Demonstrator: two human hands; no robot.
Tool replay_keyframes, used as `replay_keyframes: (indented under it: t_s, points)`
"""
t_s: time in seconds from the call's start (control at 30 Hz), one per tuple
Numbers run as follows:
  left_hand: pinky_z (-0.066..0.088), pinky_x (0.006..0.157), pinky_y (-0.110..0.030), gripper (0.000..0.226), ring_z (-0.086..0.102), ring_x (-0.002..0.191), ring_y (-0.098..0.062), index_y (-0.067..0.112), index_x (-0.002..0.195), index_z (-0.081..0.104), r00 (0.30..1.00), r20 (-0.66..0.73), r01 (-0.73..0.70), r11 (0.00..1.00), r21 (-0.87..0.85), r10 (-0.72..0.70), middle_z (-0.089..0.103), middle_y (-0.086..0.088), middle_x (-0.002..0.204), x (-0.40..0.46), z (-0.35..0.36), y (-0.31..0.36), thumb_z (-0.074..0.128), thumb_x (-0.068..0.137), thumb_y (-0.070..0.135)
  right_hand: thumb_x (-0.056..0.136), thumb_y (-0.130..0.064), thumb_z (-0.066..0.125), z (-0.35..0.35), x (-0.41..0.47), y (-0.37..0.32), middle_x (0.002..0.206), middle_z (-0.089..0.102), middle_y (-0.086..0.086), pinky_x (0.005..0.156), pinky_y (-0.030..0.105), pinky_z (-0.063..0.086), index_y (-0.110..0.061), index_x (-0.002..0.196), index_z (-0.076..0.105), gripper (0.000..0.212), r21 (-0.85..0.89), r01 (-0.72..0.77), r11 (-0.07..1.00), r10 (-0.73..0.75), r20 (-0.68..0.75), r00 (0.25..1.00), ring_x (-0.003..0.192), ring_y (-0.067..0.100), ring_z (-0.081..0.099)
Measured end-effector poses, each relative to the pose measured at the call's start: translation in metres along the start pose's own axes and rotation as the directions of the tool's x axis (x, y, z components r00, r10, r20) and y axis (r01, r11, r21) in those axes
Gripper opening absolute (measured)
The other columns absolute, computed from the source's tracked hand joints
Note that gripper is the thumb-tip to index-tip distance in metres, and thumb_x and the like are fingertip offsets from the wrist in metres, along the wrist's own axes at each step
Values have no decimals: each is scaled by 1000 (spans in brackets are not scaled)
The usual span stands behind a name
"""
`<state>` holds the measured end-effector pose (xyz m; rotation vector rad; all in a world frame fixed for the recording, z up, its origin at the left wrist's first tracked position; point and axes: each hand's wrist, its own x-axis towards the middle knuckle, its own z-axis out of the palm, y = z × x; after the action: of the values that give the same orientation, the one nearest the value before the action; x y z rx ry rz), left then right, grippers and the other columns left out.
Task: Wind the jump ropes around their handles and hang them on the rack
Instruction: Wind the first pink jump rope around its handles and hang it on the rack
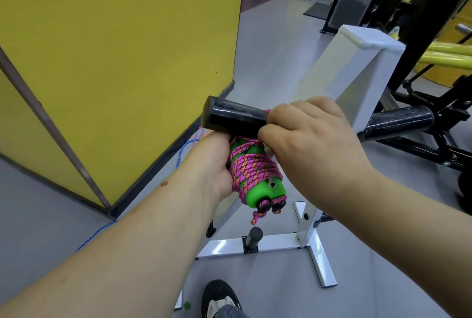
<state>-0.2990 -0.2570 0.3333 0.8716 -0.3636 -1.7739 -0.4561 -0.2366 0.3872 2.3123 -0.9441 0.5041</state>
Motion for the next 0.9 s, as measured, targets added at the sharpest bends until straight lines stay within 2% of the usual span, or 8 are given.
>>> replay_keyframes:
  t_s: [0.13,0.23,0.33,0.43,0.57,0.7,0.77,0.9]
  points:
    - [48,109,-50,22,70,90,-34,2,99,76,999,43,30,997,-78,-27,71,-19,101,1,-3,7,59,96,16,75,1,52,2,1,0,85,62,-1,82,38,39,-20,85,65,26,13,9,1000,-9,19,1000,86,29,62]
    - [45,111,-46,20,68,97,-34,1,104,75,998,47,56,995,-88,-53,70,-19,104,-1,-2,8,61,94,13,78,1,52,3,-2,4,87,64,-2,81,39,39,-20,89,64,26,3,34,999,-34,33,999,88,29,60]
    - [53,102,-45,20,72,83,-32,0,101,76,998,21,59,997,-59,-58,73,-19,94,-2,3,8,60,95,12,80,-1,57,1,-5,8,91,65,-4,83,39,38,-20,96,65,27,-15,93,996,-92,85,992,91,28,59]
    - [57,88,-43,23,71,72,-31,1,85,78,996,-19,82,996,-28,-83,73,-17,82,-1,9,9,61,95,13,83,-4,56,-4,-7,11,92,64,-4,84,41,38,-21,97,66,24,-37,136,990,-130,135,982,94,28,58]
    - [59,77,-40,24,70,63,-30,3,75,77,988,-93,127,992,-6,-127,72,-16,77,-3,16,9,64,91,14,82,-1,46,-11,-7,10,88,61,-3,80,41,38,-21,89,63,27,-39,152,988,-144,158,977,91,29,57]
    - [55,62,-31,37,61,51,-24,4,58,69,980,-133,152,988,21,-148,63,-10,59,-2,15,9,60,93,13,80,2,39,-11,-4,9,83,56,-1,76,42,37,-19,82,59,29,-66,170,983,-158,157,975,88,31,56]
    - [57,56,-30,39,63,47,-24,2,60,71,979,-144,149,988,41,-142,65,-11,59,-4,12,13,59,95,13,81,2,38,-9,-5,8,85,57,1,77,43,39,-18,84,59,29,-78,163,984,-151,148,978,89,31,56]
    - [60,71,-36,24,69,57,-27,2,76,75,977,-183,126,990,63,-112,72,-14,71,-5,10,21,63,94,13,85,1,36,-7,-8,8,88,57,1,80,44,41,-18,89,60,32,-69,150,986,-141,124,982,91,31,57]
